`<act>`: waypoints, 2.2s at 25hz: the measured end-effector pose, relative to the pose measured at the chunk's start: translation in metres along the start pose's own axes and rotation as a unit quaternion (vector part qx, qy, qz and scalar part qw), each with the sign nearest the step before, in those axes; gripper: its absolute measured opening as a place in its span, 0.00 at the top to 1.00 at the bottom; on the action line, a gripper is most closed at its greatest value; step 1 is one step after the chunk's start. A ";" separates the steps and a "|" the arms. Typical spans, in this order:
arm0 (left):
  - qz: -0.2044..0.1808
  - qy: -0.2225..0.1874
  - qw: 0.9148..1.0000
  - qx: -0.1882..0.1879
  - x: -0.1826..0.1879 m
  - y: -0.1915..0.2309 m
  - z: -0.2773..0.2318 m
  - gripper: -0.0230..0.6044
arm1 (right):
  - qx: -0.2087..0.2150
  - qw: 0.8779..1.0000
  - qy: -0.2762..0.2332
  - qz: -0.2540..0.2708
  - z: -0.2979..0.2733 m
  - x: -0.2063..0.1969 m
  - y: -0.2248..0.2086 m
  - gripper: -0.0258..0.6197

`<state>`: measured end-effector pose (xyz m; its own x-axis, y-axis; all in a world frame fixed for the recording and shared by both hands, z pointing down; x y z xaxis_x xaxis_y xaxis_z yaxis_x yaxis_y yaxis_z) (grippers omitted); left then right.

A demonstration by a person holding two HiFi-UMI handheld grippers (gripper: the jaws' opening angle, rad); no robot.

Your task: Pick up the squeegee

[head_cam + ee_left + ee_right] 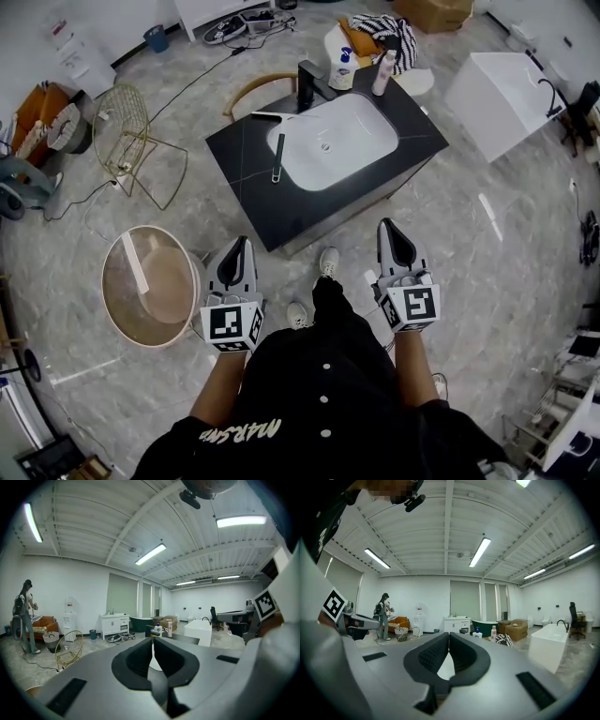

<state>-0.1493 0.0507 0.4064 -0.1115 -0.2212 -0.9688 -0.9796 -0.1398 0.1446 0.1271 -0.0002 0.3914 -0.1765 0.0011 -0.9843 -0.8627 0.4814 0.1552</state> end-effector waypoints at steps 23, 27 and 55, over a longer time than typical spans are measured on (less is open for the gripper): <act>0.002 -0.001 0.994 0.112 0.058 0.015 -0.188 0.93 | 0.156 0.985 0.006 -0.068 -0.243 -0.017 -0.105 0.96; 0.006 0.009 0.993 0.118 0.054 0.019 -0.193 0.93 | 0.186 0.977 0.024 -0.098 -0.265 -0.028 -0.097 0.96; 0.054 0.119 0.985 0.111 -0.027 0.098 -0.200 0.93 | 0.290 0.852 0.283 -0.333 -0.436 -0.254 0.070 0.68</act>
<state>-0.2083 -0.1500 0.4872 -0.1997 -0.4463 -0.8723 -0.9797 0.1044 0.1709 -0.0957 -0.3491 0.6892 -0.0812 -0.7847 -0.6145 -0.5104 0.5623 -0.6506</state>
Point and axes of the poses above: the fingertips, and each gripper's own axes: z backward along the fingers, y to its left, x out of its top, the point moved 3 cm from there along z, backward along the fingers, and after that the axes turned 7 degrees about z, right-handed, at the moved point
